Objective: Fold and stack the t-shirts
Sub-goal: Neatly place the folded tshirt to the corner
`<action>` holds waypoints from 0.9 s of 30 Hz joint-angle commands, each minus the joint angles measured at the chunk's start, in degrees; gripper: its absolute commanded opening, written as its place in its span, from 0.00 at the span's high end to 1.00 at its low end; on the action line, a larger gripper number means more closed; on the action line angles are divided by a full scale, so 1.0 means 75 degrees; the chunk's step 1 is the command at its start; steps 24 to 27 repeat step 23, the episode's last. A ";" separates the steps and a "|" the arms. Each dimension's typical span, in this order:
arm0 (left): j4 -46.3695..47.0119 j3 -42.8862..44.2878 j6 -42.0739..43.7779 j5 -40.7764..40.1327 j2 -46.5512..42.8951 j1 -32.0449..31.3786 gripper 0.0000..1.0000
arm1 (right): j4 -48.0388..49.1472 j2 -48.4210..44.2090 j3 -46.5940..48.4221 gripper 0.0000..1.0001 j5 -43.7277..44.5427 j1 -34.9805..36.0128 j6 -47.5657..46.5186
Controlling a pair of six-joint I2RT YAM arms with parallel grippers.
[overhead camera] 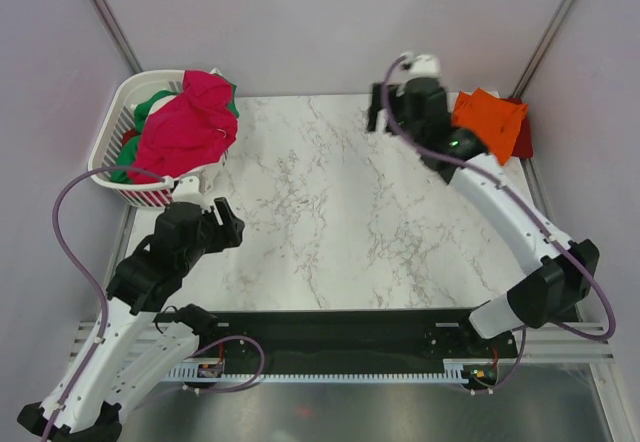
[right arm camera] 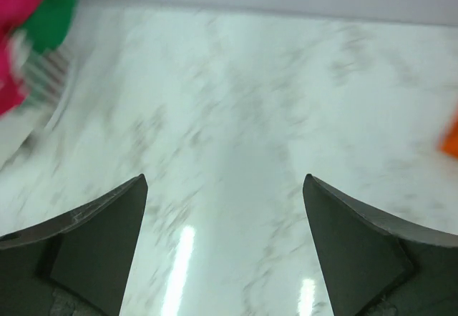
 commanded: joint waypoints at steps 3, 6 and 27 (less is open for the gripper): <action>0.0126 0.0013 0.0114 -0.0194 -0.0270 0.0026 0.26 | 0.0743 -0.0919 -0.1438 0.02 -0.1161 0.1850 0.0629; 0.0126 0.0060 0.0137 -0.0135 -0.0246 0.0026 0.26 | 0.0955 -0.1259 -0.2596 0.02 -0.1247 0.2190 0.0865; 0.0091 0.0001 0.0008 -0.0510 -0.0458 0.0026 0.26 | 0.0710 -0.3966 -0.5578 0.02 -0.1340 0.2366 0.0690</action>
